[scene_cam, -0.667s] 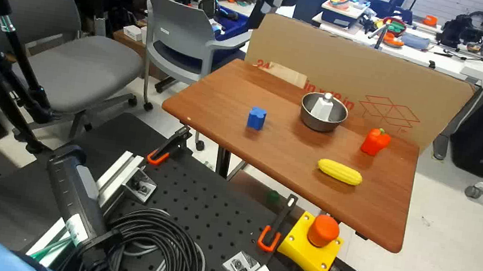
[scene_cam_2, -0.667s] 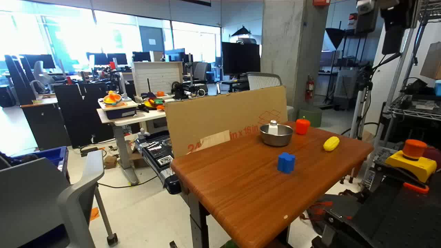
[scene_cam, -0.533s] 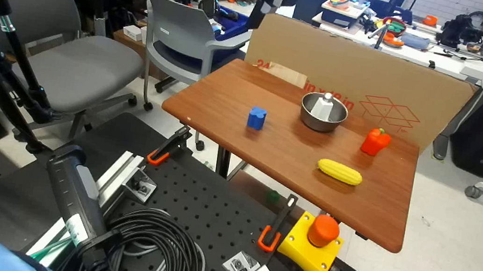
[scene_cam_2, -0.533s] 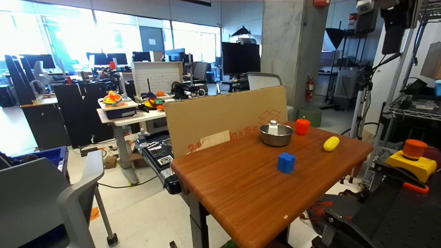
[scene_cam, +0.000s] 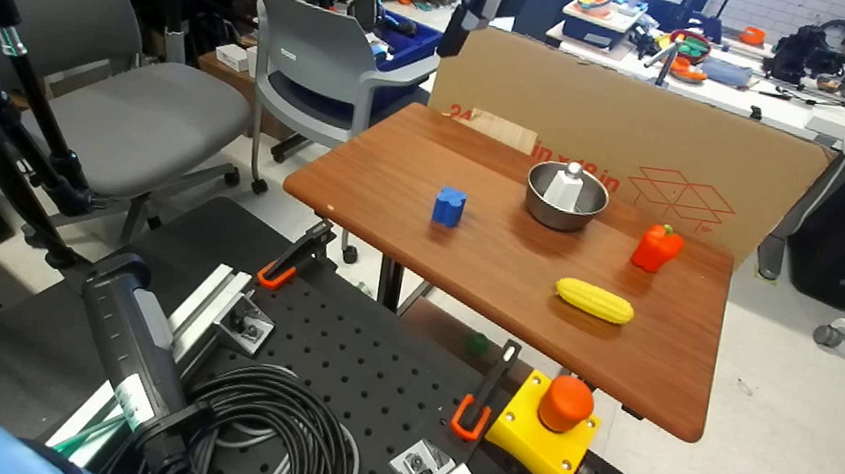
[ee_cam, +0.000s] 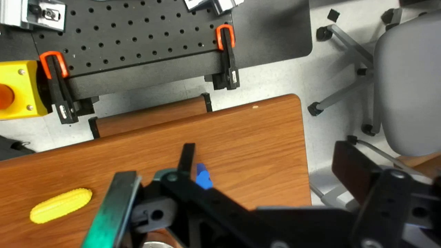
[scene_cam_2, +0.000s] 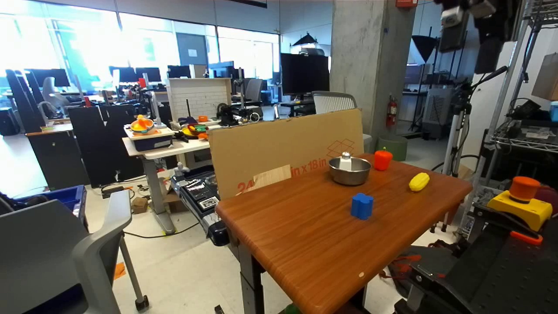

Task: Move the blue block forward

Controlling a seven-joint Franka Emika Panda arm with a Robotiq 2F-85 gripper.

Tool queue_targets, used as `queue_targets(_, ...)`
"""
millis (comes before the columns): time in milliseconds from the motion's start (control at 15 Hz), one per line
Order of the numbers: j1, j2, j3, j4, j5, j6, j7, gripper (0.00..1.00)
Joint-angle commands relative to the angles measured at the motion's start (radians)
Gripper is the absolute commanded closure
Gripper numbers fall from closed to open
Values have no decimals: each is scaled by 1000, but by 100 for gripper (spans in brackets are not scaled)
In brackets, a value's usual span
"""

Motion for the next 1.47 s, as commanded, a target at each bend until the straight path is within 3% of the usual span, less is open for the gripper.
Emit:
queue_targets(0, -9, 120, 54, -12, -29, 219, 23, 0)
queue_targets(267, -15, 364, 99, 23, -146, 513, 70, 0)
queue_targets(467, -27, 553, 95, 97, -356, 646, 232, 0)
queue_targets(733, 30, 744, 15, 249, -504, 607, 344, 0)
queue_targets(1000, 77, 870, -21, 366, -492, 541, 327, 0)
queue_targets(1400, 124, 963, -11, 463, -479, 415, 301, 0)
